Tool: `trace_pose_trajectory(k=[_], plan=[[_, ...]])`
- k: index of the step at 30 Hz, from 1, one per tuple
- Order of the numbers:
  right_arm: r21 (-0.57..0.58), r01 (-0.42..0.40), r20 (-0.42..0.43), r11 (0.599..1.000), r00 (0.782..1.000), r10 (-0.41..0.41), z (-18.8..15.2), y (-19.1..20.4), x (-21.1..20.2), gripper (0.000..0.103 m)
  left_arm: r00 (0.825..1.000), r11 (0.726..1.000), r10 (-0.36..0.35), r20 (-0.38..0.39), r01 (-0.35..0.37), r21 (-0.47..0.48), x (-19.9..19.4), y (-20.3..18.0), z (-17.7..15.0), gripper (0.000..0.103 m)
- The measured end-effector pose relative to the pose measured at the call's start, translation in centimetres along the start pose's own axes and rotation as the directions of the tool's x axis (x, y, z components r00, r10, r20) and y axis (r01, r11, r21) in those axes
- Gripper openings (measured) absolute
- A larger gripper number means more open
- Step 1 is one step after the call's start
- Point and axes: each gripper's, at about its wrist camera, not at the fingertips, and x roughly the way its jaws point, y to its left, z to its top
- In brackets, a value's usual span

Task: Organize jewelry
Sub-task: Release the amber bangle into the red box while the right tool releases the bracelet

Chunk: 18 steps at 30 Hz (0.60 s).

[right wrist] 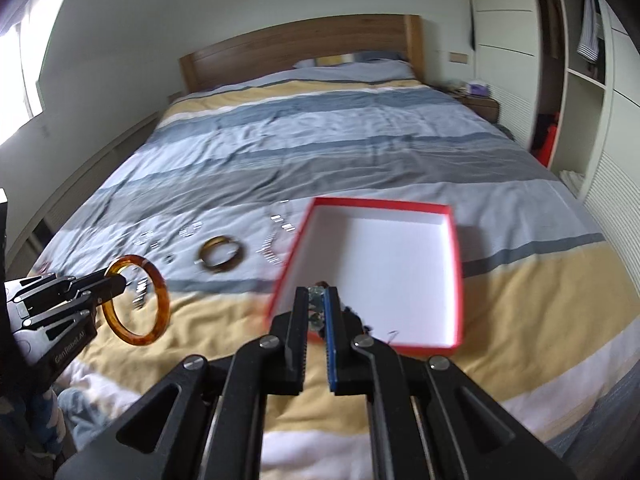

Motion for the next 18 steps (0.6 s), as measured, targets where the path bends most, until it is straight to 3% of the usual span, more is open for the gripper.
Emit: trace_pose_trajectory(k=[4,8,14,18], plan=[[0.035,0.022,-0.030,0.999,0.999,-0.021,0.9,-2.9,3.0,0.007,0.998,0.997,-0.070,-0.005,0.070,0.016,3.9,-3.6,3.2,0.009],[0.068,0.048,-0.086,0.997,0.995,-0.042,0.3,-5.2,6.1,0.007,0.988,0.990,-0.140,-0.064,0.141,0.002,8.3,-6.4,4.0,0.009],[0.106,0.130,-0.167,0.986,0.980,-0.111,-1.6,-9.1,9.4,0.007,0.979,0.989,-0.127,-0.157,0.137,0.055,13.3,-8.7,2.5,0.009],[0.117,0.152,-0.190,0.981,0.973,-0.128,-2.5,-10.2,10.0,0.008,0.981,0.987,-0.112,-0.156,0.128,0.096,13.8,-9.3,1.8,0.010]])
